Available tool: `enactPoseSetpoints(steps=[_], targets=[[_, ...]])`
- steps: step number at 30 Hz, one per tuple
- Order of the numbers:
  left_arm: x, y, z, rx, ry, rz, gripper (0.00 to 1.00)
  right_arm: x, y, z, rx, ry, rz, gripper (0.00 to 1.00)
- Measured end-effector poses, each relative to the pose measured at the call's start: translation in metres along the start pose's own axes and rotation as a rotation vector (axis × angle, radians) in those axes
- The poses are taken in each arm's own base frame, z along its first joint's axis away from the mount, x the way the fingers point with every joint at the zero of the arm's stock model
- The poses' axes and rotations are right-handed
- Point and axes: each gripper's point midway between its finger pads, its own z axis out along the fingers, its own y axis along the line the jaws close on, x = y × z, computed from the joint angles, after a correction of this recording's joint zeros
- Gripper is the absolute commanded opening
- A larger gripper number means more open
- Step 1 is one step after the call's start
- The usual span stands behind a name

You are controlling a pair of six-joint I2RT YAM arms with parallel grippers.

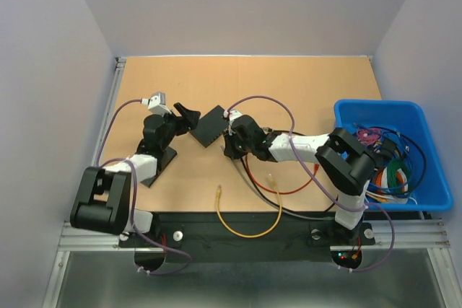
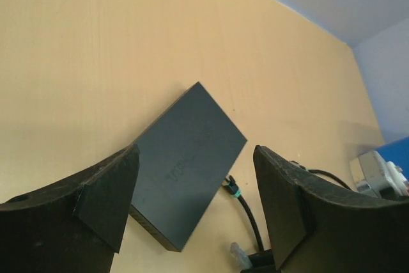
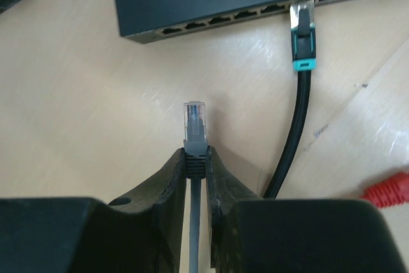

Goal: Insert the plug into the switch port

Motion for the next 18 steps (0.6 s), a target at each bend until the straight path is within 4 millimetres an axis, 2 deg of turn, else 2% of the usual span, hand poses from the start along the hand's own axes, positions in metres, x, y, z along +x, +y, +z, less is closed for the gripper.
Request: enactPoseSetpoints(steps=[3, 10, 14, 18], targets=[[0.012, 0.015, 0.016, -0.013, 0.056, -0.014, 0.81, 0.001, -0.009, 0.013, 0.049, 0.027, -0.027, 0.0], [0.044, 0.027, 0.057, 0.03, 0.165, -0.029, 0.76, -0.012, -0.018, 0.031, 0.119, 0.042, -0.076, 0.0], [0.058, 0.035, 0.065, 0.045, 0.194, -0.042, 0.75, -0.016, -0.021, 0.04, 0.143, 0.05, -0.09, 0.0], [0.059, 0.037, 0.07, 0.056, 0.194, -0.046, 0.73, -0.018, -0.022, 0.042, 0.158, 0.049, -0.098, 0.0]])
